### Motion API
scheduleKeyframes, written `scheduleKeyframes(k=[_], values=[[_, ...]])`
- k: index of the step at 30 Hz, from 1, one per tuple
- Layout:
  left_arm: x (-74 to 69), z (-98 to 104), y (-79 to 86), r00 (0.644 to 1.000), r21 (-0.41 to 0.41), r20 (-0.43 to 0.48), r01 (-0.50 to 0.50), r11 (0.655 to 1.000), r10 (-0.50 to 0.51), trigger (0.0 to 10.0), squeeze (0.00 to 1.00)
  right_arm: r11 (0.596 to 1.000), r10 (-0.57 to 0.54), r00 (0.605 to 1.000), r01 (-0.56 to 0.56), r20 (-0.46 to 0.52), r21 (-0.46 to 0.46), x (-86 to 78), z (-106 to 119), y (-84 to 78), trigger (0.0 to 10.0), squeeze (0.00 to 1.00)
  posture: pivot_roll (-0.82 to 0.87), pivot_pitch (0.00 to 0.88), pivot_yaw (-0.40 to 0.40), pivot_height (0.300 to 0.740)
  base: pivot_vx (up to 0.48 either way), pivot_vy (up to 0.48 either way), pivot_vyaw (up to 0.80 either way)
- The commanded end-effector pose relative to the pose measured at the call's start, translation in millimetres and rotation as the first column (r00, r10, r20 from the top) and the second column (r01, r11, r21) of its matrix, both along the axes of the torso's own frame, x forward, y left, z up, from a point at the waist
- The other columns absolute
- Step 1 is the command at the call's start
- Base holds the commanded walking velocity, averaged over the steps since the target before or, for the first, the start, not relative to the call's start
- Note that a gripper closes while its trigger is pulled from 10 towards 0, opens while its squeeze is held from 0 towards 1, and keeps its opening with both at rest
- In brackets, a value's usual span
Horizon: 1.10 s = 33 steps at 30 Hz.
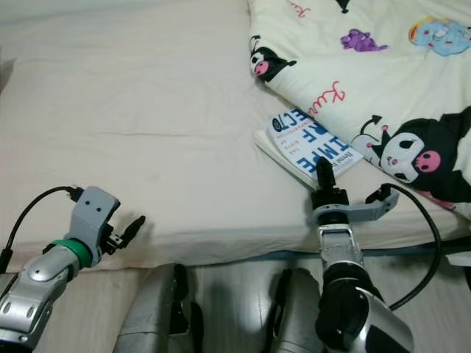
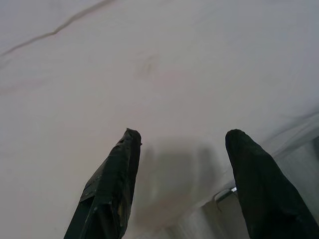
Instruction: Clean up the room
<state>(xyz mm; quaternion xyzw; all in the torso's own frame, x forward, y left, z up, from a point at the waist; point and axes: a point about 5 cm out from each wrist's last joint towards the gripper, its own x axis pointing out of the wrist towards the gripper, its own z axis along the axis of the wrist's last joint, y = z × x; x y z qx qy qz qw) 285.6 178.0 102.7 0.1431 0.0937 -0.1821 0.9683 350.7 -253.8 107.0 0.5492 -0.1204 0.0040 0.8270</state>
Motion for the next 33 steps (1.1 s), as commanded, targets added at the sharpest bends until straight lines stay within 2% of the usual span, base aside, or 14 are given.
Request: scheduleKeyframes(k=[1,4,9,19,27,28,29,30,31,32,33], values=[[-5.6,-6.7,10.4,0.999,0.025,-0.035,-0.033,0.999,0.034,10.0,0.00,0.999,-0.004,1.000,0.004,-0.007,0.048,-2.1,-6.0,2.3,0.0,0.00,0.26,0.274,0.247,0.596,0.000,0.000,0.00],[-5.0,-6.3,10.4,0.999,0.028,-0.036,-0.036,0.999,0.037,10.0,0.00,0.997,-0.010,1.000,0.010,0.000,0.078,-2.7,-6.4,1.0,0.0,0.00,0.26,0.268,0.249,0.596,0.000,0.000,0.00],[-3.5,-5.7,9.4,0.999,0.026,-0.034,-0.036,0.999,0.036,10.0,0.00,0.997,-0.004,1.000,0.004,0.003,0.074,-2.8,-5.7,-0.3,0.0,0.00,0.25,0.261,0.245,0.596,0.000,0.000,0.00],[2.4,-5.6,0.0,0.999,-0.008,-0.023,-0.039,0.999,0.039,10.0,0.00,0.996,0.084,0.995,-0.085,0.046,0.024,0.4,0.0,7.6,0.0,0.00,0.21,0.239,0.214,0.596,0.000,0.000,0.00],[12.5,-9.5,-16.2,0.998,-0.066,-0.007,-0.059,0.996,0.059,10.0,0.00,0.983,0.182,0.973,-0.178,0.142,-0.045,0.3,8.5,14.0,0.0,0.00,0.13,0.201,0.145,0.596,0.000,0.000,0.00],[13.8,-9.7,-17.9,0.998,-0.076,-0.002,-0.066,0.995,0.066,10.0,0.00,0.969,0.230,0.963,-0.213,0.143,-0.128,0.8,10.6,20.4,0.0,0.00,0.11,0.187,0.124,0.596,0.000,0.000,0.00],[13.8,-9.7,-17.9,0.998,-0.076,-0.002,-0.066,0.995,0.066,10.0,0.00,0.969,0.230,0.963,-0.213,0.143,-0.128,0.8,10.6,20.4,0.0,0.00,0.11,0.187,0.124,0.596,0.000,0.000,0.00],[14.7,-10.1,-19.4,0.997,-0.082,0.001,-0.071,0.994,0.071,10.0,0.00,0.953,0.266,0.954,-0.238,0.142,-0.186,0.9,12.0,25.3,0.0,0.00,0.11,0.184,0.118,0.596,0.000,0.000,0.00],[17.2,-7.9,-20.6,0.996,-0.098,0.012,-0.082,0.992,0.083,10.0,0.00,0.909,0.320,0.939,-0.266,0.130,-0.320,0.1,15.8,36.7,0.0,0.00,0.08,0.167,0.098,0.596,0.000,0.000,0.00],[17.2,-7.9,-20.6,0.996,-0.098,0.012,-0.082,0.992,0.083,10.0,0.00,0.909,0.320,0.939,-0.266,0.130,-0.320,0.1,15.8,36.7,0.0,0.00,0.08,0.167,0.098,0.596,0.000,0.000,0.00],[19.6,-5.2,-22.4,0.995,-0.116,0.024,-0.090,0.989,0.094,10.0,0.00,0.867,0.350,0.929,-0.272,0.123,-0.418,-1.9,20.0,46.8,2.3,0.00,0.06,0.156,0.083,0.596,0.000,0.000,0.00]])
